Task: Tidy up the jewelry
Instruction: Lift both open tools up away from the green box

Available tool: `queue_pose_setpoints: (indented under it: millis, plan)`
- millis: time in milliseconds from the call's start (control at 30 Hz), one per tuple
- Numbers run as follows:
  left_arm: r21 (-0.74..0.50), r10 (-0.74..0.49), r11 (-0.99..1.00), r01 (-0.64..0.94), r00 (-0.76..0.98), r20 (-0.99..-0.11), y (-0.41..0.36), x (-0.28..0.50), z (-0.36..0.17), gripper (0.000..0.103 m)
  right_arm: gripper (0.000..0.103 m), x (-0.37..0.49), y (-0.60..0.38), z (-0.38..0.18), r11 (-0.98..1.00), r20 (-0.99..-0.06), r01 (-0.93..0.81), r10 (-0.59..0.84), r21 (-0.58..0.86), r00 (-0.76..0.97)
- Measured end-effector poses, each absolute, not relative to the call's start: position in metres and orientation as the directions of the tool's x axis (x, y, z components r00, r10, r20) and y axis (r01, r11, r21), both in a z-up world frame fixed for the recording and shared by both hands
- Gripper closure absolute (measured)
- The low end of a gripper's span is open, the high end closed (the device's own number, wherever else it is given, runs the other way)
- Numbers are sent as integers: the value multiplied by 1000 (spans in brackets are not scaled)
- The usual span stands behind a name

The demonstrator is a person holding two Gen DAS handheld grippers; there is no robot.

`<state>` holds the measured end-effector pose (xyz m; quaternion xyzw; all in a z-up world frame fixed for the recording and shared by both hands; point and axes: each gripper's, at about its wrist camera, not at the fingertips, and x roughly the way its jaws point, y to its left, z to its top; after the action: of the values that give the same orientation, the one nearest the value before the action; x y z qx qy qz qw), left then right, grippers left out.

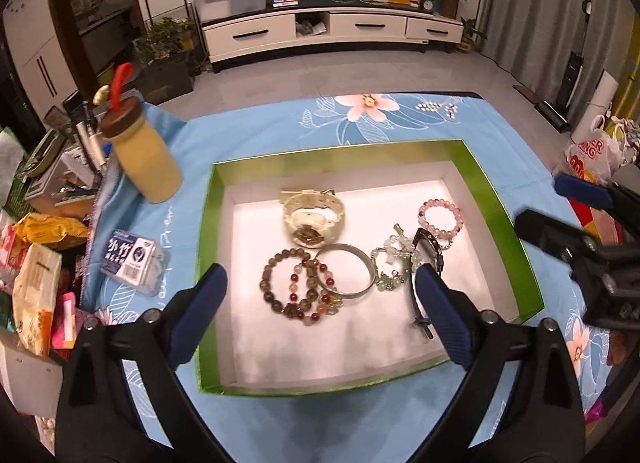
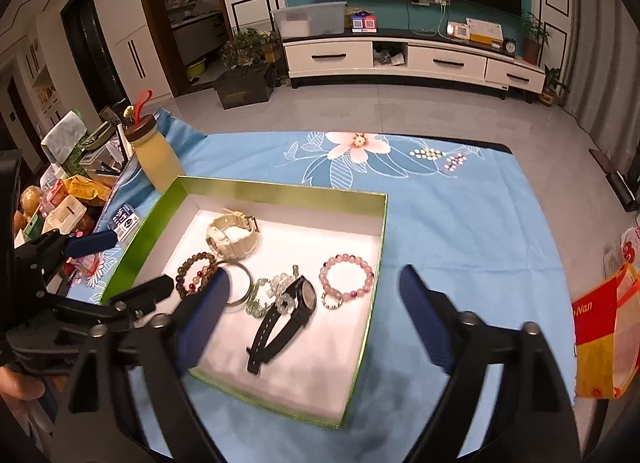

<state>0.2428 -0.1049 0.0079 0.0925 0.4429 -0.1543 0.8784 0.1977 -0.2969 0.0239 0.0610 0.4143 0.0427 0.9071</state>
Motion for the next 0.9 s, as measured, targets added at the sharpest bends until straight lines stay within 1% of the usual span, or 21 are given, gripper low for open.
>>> queue_pose_setpoints:
  millis: [33,200,500,600,700,900]
  plan:
    - [26,-186,938,346,564,-805,-103,241,10,3,1,196,-298,25,988,-755,-22,131,153,642]
    - [45,-153,951,307,591,-792,-93,233,25,2,1,186,-298,30,984,-778,-9,145,177,611]
    - [37,-130,969,245,628,-767,-74,215,62,2,1,164,-286,55,991,-781,-9,109,131,615]
    - [13,-138,972,235,615,-776,-69,210,71,2,1,157,-281,65,992,-777,-18,108,124,620]
    - [24,-101,979,202,587,-803,-67,209,74,2,1,151,-278,72,992,-777,-27,115,125,619]
    - [-48,-159,975,215,534,-830,-61,206,86,2,1,143,-269,92,996,-787,-22,85,91,611]
